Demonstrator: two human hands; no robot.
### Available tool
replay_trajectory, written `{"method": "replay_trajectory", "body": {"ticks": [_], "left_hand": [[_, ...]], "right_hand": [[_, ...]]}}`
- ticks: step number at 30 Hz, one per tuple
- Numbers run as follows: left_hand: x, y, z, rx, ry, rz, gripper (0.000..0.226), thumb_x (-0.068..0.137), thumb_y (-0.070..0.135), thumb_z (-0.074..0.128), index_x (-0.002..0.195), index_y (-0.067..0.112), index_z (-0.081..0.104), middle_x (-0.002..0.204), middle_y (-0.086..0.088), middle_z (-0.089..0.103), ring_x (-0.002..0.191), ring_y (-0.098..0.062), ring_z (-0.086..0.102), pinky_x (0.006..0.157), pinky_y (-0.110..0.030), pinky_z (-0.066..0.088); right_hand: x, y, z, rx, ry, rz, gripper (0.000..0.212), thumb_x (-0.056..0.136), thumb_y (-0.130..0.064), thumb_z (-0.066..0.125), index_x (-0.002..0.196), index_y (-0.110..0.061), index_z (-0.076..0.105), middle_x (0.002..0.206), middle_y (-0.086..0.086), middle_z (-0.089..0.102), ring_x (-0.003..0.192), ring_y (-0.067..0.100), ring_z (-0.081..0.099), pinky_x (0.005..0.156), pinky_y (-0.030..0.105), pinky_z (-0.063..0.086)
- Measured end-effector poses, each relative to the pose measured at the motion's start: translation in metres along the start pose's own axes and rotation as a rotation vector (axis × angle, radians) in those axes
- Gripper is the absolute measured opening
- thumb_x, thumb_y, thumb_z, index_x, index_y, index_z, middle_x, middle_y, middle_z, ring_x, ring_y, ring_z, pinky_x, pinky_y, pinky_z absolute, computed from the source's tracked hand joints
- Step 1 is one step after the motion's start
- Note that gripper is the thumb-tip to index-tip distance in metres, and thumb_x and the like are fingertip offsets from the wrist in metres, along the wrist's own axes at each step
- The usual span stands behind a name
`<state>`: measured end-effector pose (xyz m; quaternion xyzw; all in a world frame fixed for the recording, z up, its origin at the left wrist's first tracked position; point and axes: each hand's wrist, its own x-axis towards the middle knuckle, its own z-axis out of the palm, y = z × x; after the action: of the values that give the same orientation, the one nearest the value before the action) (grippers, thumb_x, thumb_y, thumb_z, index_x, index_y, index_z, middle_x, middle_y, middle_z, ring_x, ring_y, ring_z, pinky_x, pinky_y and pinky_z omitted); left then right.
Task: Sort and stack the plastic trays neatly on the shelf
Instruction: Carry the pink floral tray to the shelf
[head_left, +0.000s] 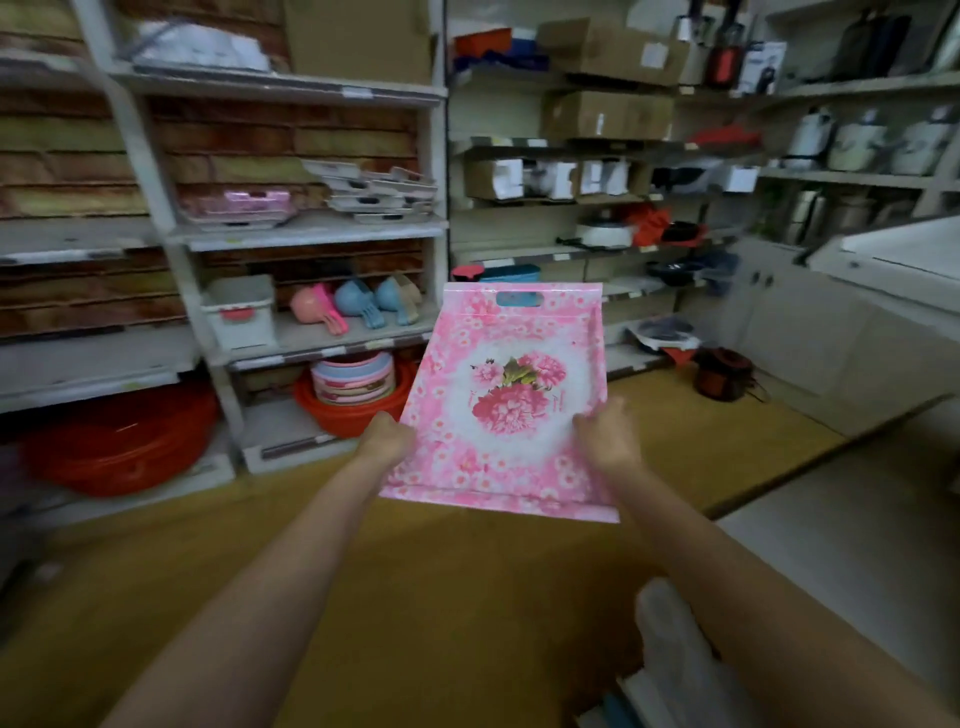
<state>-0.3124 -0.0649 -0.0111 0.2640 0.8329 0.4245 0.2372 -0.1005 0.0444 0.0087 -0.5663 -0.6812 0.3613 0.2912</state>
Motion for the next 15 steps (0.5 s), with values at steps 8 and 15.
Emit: {"method": "replay_trajectory", "body": {"ticks": [8, 15], "left_hand": [[0.031, -0.047, -0.099, -0.068, 0.170, 0.011, 0.028, 0.081, 0.016, 0.043, 0.103, 0.003, 0.054, 0.109, -0.016, 0.065, 0.098, -0.034, 0.062, 0.074, -0.032, 0.048], [0.055, -0.061, -0.190, -0.091, 0.224, -0.068, 0.046, 0.076, 0.026, 0.055, 0.107, -0.008, 0.064, 0.099, -0.021, 0.067, 0.105, -0.039, 0.064, 0.067, -0.028, 0.038]], "right_hand": [[0.010, -0.062, 0.111, 0.208, -0.140, 0.041, 0.030, 0.095, -0.007, 0.037, 0.115, 0.005, 0.056, 0.087, 0.013, 0.054, 0.083, 0.028, 0.053, 0.063, 0.034, 0.046], [0.009, -0.120, 0.198, 0.223, -0.190, -0.043, 0.028, 0.093, -0.007, 0.040, 0.112, 0.005, 0.058, 0.092, 0.017, 0.056, 0.082, 0.027, 0.052, 0.069, 0.034, 0.042]]}}
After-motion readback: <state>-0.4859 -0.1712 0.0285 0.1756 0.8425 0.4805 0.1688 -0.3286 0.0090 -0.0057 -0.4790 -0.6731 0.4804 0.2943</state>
